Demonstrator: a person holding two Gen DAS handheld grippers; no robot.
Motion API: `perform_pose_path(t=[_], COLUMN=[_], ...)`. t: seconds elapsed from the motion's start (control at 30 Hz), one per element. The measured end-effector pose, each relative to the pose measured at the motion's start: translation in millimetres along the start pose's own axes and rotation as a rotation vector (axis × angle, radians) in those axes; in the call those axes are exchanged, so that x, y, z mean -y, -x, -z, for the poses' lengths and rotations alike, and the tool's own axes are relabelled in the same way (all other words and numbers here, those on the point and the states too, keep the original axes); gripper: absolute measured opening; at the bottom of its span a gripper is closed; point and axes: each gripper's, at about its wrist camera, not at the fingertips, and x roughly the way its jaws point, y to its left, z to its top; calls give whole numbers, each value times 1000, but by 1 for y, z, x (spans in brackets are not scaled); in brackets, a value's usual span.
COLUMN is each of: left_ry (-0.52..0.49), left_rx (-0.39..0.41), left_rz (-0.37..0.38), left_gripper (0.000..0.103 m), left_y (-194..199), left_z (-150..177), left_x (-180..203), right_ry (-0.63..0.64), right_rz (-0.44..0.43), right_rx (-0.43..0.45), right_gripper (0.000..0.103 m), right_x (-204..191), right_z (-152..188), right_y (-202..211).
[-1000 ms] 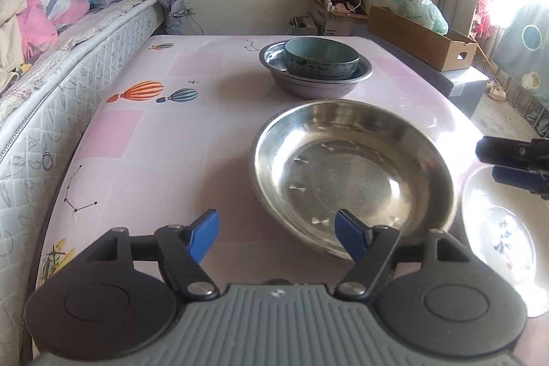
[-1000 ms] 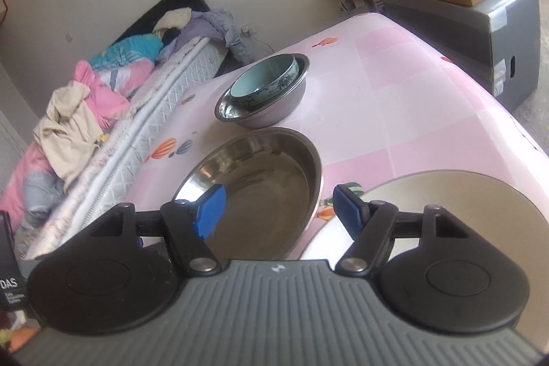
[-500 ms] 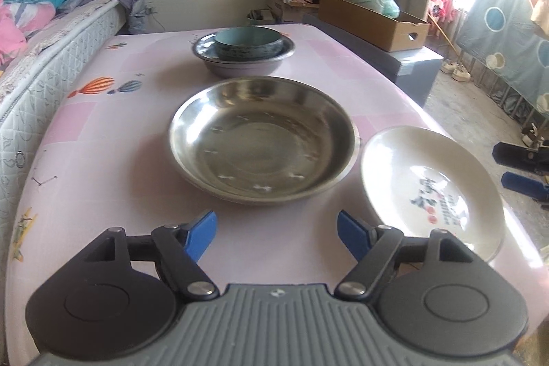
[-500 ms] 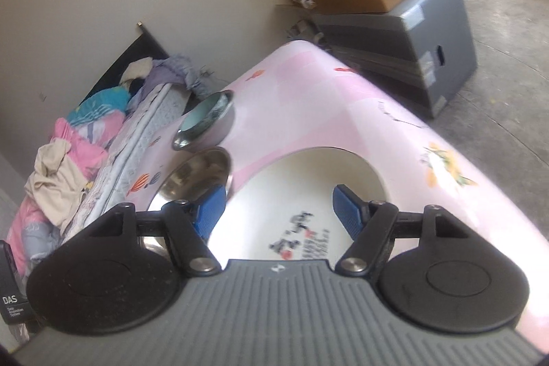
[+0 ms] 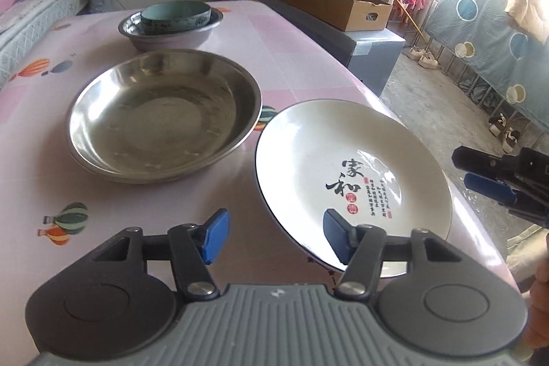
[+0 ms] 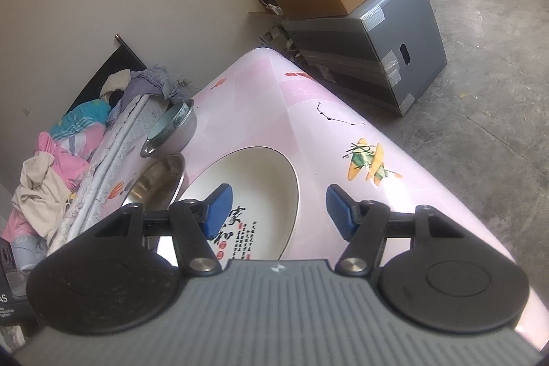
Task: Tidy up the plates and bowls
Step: 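Move both grippers to the rim of the white calligraphy plate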
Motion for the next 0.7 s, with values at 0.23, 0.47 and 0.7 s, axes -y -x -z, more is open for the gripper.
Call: perform_pose_path(t=[0.23,0.47,0.7], left_ry=[14,18,22], left_rx=[-31,-36,-36], left_rz=[13,28,42], left_gripper=[43,33,28], left_y=[-14,-19,-24], left_z=[-3,-8,-12], left_x=[0,-2,-4], right_ry=[14,13,37], right_rz=[18,44,61], right_rx=[-20,-42,-61], right_gripper=[48,35,22], right_x=[6,10,7], right_z=[0,-1,-3], right_y=[-18,-37,-53])
